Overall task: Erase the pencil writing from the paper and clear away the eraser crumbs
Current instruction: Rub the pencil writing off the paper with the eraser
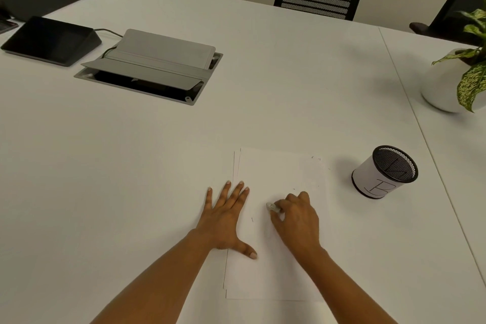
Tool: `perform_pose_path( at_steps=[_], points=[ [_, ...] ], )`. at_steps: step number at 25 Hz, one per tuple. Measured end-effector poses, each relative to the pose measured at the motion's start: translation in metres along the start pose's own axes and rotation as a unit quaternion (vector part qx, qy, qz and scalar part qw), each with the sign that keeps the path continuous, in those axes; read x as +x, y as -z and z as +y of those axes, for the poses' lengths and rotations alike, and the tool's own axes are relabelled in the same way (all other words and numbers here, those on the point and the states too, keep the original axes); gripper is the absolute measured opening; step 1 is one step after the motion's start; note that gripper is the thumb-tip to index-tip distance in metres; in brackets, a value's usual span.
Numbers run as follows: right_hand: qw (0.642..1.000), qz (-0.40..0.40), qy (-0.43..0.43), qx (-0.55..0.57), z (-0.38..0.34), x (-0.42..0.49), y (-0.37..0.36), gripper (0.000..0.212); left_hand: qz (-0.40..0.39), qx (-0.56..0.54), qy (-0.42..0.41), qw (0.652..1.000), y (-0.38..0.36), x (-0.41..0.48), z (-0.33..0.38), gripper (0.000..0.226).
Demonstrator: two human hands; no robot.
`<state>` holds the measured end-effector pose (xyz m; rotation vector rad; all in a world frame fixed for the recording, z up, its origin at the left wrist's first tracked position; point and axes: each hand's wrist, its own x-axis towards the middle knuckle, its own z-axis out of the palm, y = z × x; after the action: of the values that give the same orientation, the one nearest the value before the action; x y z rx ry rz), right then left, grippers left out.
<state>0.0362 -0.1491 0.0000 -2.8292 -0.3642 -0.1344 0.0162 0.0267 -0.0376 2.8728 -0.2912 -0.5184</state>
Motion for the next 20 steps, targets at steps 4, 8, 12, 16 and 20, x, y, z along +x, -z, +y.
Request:
perform_pose_path(
  at_steps=[4,8,12,16,20],
  points=[
    [1.0,-0.022,0.001,0.015,-0.024,-0.017,-0.002,0.016,0.001,-0.005,0.0,1.0,-0.001,0.0,0.0,0.14],
    [0.998,-0.036,0.054,0.022,-0.027,-0.037,0.002,0.021,0.0,0.001,-0.009,1.0,0.0,0.0,0.0,0.14],
    [1.0,-0.014,-0.017,-0.006,-0.001,-0.012,0.004,0.021,0.002,0.005,-0.009,1.0,0.001,-0.001,0.0,0.14],
    [0.998,0.005,-0.057,0.031,-0.011,-0.017,0.003,0.015,0.004,0.003,-0.006,1.0,-0.001,0.0,0.0,0.139],
    [0.998,-0.025,0.043,0.036,-0.028,-0.042,0.001,0.021,0.007,0.001,-0.006,1.0,-0.002,0.0,0.0,0.138]
  ],
)
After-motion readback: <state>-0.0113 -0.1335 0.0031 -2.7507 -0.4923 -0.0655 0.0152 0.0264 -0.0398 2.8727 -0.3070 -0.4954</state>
